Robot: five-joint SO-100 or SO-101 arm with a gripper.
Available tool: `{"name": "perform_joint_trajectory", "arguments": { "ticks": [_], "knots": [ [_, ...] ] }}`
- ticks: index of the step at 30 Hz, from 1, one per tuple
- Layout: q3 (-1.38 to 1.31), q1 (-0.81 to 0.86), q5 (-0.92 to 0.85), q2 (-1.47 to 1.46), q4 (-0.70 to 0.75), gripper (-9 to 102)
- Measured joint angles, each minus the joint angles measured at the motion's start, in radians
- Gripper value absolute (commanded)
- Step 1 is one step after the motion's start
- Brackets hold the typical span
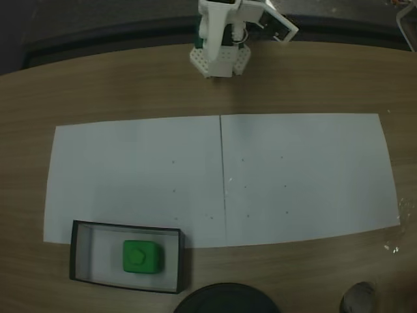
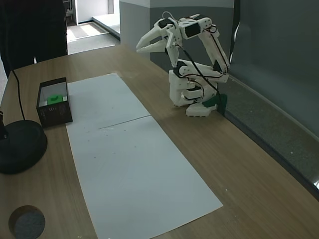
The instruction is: Grab a green square and put it in the box.
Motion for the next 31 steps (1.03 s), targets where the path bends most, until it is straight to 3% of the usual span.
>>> {"name": "perform_joint_trajectory", "arguments": {
  "ticks": [11, 16, 22, 31],
  "knots": [
    [0.522, -0.009, 0.035, 0.0, -0.241, 0],
    [0.644, -0.051, 0.051, 0.0, -0.224, 0],
    [0.646, -0.132, 0.048, 0.0, -0.06, 0],
    [0.643, -0.141, 0.052, 0.0, -0.054, 0]
  ]
}}
